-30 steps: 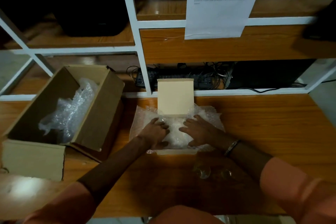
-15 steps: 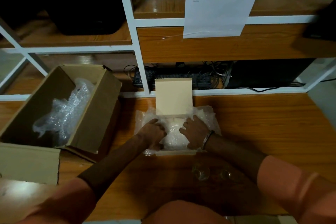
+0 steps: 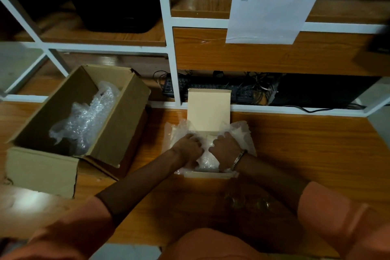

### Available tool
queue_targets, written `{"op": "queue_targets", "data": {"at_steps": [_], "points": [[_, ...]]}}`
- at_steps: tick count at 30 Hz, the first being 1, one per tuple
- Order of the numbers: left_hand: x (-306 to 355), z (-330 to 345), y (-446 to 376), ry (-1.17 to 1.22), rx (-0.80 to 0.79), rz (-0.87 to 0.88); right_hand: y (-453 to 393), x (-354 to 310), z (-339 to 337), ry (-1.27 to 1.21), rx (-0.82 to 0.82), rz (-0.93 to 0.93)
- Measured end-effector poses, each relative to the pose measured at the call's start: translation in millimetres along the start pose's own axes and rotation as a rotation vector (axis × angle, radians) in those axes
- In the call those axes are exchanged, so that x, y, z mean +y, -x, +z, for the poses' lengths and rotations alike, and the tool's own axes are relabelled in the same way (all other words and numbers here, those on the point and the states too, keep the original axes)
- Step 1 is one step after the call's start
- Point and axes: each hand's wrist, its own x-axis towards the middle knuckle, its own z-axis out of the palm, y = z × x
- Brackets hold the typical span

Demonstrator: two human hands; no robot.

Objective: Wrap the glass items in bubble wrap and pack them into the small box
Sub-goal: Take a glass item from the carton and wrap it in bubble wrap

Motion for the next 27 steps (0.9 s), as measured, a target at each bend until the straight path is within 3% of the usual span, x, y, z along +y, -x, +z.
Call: {"op": "queue_targets", "data": {"at_steps": [6, 11, 17, 20, 22, 27], "points": [[-2, 8, 2, -0.04, 0.084, -0.063, 2, 12, -2, 0.011, 0.038, 0.024], [-10, 29, 4, 0.079, 0.085, -0.093, 1, 18, 24, -0.104, 0.062, 0.014], [-1, 7, 8, 0.079, -0.034, -0.111, 0, 22, 17, -0.146, -0.031, -0.028], [-14, -25, 22, 0.138, 0.063, -0.168, -4, 42, -23, -0.387, -0.063, -0.07], [-34, -47, 42, 0.12, 0.198, -0.248, -12, 56, -61, -0.555, 0.02, -0.087], [-86, -59, 122, 0.245, 0.464, -0.498, -36, 65, -152, -0.656, 0.409, -0.148]]}}
